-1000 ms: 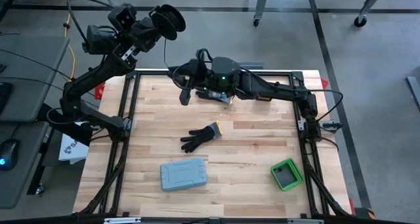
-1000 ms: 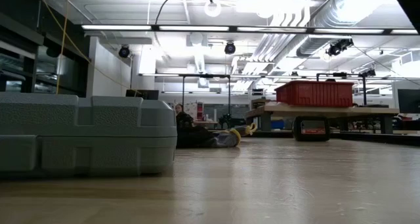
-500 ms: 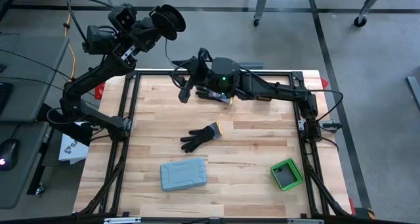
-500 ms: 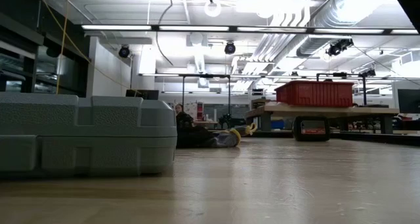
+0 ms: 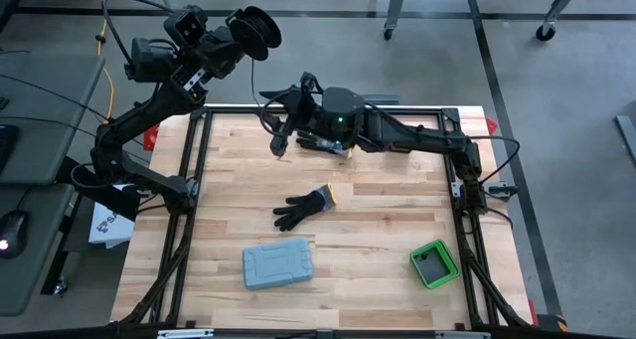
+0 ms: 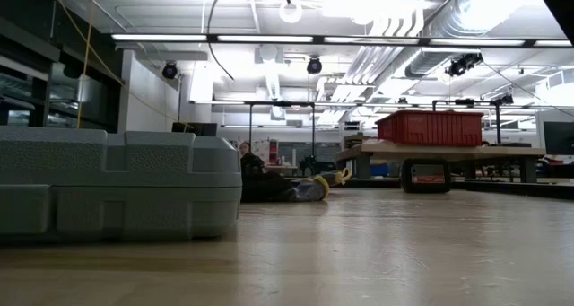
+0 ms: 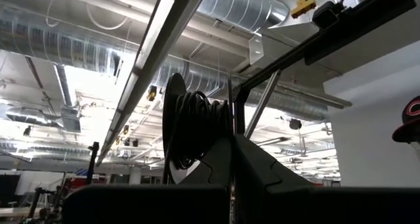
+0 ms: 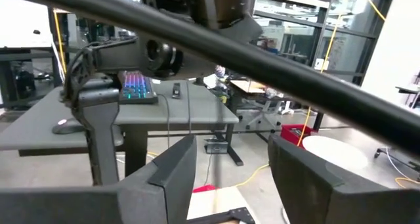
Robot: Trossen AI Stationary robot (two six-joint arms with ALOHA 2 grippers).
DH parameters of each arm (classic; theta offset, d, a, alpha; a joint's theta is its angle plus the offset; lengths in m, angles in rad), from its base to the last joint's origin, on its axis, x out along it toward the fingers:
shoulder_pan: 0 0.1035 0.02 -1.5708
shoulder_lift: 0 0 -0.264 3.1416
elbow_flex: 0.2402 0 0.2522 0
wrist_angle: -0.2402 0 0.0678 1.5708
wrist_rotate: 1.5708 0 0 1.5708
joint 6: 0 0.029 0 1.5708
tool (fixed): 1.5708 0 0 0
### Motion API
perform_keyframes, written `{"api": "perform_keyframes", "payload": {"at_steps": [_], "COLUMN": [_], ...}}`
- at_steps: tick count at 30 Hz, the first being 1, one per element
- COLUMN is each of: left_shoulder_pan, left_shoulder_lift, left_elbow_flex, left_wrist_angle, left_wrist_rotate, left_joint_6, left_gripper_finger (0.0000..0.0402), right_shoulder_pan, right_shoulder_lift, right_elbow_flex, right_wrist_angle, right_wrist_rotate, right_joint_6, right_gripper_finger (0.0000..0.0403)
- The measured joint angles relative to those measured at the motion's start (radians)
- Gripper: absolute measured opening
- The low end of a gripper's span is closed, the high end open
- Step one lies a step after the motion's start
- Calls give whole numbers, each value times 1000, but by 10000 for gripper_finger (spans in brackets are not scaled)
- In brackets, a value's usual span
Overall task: Coil cords
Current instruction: Coil the black wire cable onto the black spool
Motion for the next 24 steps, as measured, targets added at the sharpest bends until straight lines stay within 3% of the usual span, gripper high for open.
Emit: {"api": "perform_keyframes", "payload": {"at_steps": [8, 14, 18, 24], "left_shoulder_pan": [0, 0, 25, 150], "left_shoulder_lift": [0, 0, -3, -62], "left_elbow_flex": [0, 0, 0, -1], "left_wrist_angle": [0, -1, -2, -98], "left_wrist_rotate": [0, -1, 3, 5], "left_joint_6": [0, 27, 36, 18], "left_gripper_finger": [0, 0, 0, 0], "right_shoulder_pan": [-19, 4, 30, 60], "right_shoulder_lift": [8, 8, -4, -78], "right_elbow_flex": [0, 0, 0, 0], "right_wrist_angle": [12, 11, -22, -146], "right_wrist_rotate": [-19, 4, 52, 78], "right_joint_6": [15, -17, -28, -37], "right_gripper_finger": [119, 14, 3, 1]}}
